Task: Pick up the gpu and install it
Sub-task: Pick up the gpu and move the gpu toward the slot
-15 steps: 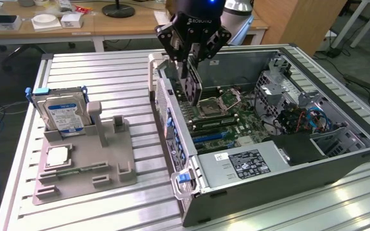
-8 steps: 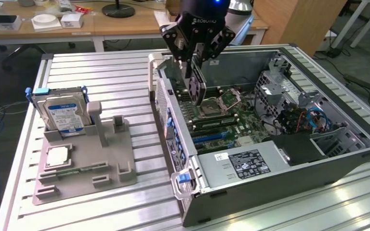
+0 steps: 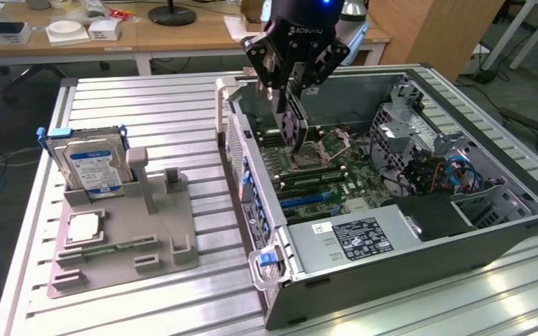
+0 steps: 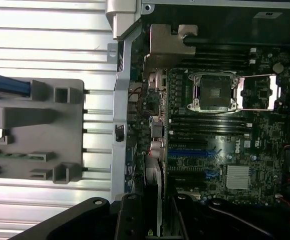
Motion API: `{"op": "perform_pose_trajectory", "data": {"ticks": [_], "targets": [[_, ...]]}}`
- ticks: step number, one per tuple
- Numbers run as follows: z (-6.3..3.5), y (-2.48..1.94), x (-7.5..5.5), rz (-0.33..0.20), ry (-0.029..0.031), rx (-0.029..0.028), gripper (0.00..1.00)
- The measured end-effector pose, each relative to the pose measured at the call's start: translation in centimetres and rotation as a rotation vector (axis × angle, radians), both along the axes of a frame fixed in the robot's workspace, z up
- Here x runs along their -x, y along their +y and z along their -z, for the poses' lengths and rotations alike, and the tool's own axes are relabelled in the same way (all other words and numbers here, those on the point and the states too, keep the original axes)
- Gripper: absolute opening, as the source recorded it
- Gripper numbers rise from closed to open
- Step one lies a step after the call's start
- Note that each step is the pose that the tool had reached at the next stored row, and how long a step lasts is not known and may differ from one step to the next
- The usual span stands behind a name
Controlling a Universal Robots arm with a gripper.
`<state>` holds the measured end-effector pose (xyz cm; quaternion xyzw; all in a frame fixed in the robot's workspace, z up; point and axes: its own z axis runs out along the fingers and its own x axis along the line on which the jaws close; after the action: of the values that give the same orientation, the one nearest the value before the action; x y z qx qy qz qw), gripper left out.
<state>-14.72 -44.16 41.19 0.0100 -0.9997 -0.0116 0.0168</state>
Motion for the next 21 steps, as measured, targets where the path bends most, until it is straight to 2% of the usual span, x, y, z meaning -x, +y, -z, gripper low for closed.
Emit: {"op": "perform_pose_trajectory", "data": {"ticks": [21], "targets": [[0.02, 0.0, -2.8, 0.0, 0.0, -0.0001, 0.26]]}}
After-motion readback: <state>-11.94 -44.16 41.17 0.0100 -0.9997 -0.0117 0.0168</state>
